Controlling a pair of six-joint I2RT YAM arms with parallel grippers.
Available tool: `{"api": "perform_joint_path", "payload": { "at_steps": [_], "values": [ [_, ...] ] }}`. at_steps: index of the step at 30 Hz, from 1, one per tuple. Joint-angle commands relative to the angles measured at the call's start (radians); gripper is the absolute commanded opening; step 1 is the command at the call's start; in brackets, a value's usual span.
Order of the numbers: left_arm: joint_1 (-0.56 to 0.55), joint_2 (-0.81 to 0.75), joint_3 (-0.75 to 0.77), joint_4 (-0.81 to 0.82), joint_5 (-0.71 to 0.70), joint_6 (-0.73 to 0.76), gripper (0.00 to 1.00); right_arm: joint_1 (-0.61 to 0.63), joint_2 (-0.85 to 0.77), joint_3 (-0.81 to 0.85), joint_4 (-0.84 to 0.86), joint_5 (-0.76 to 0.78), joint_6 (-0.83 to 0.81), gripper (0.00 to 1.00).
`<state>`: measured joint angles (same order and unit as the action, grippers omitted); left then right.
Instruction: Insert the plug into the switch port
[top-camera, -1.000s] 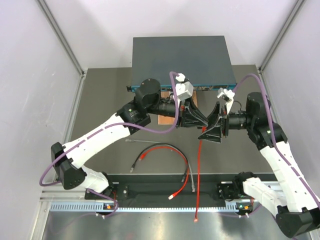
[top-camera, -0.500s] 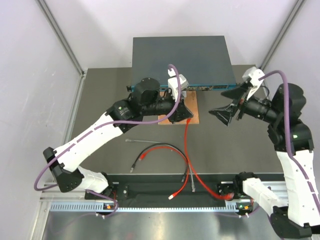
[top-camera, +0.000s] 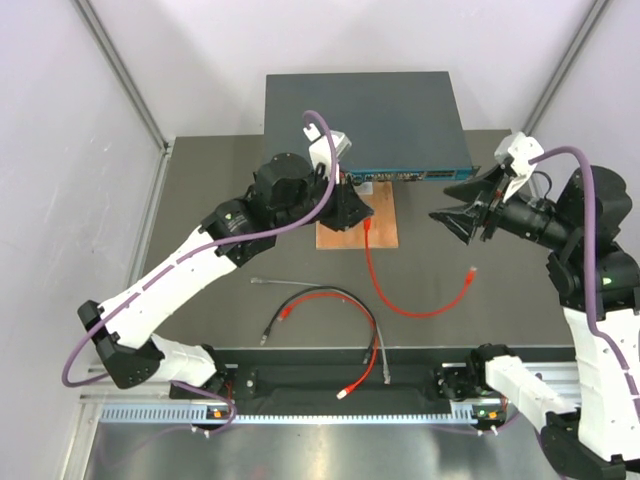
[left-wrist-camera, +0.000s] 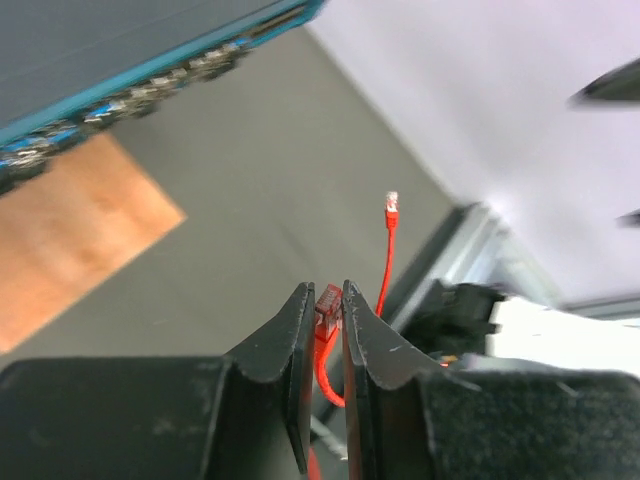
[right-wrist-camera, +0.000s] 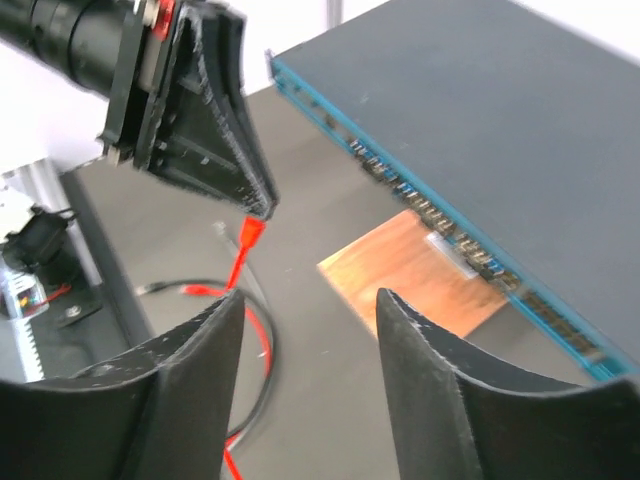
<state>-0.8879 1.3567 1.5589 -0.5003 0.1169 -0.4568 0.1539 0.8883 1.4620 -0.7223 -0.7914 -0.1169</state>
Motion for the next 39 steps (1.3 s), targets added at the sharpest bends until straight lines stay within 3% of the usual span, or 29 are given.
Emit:
{"api": "perform_joint_path", "payload": {
  "at_steps": [1, 5, 15, 39],
  "values": [
    [-0.002, -0.004, 0.001, 0.187, 0.093, -0.152, 0.00, 0.002, -0.009, -0.035, 0.044, -0.068, 0.023, 0.52],
    [-0.002, 0.045, 0.021, 0.241, 0.119, -0.253, 0.00, 0.018, -0.032, -0.118, 0.095, -0.066, 0.031, 0.46],
    [-0.003, 0.130, 0.043, 0.316, 0.135, -0.396, 0.00, 0.062, -0.051, -0.222, 0.195, -0.068, 0.085, 0.45],
    [-0.008, 0.174, 0.044, 0.399, 0.170, -0.454, 0.00, 0.115, -0.058, -0.344, 0.153, 0.009, 0.023, 0.39]
  ]
}}
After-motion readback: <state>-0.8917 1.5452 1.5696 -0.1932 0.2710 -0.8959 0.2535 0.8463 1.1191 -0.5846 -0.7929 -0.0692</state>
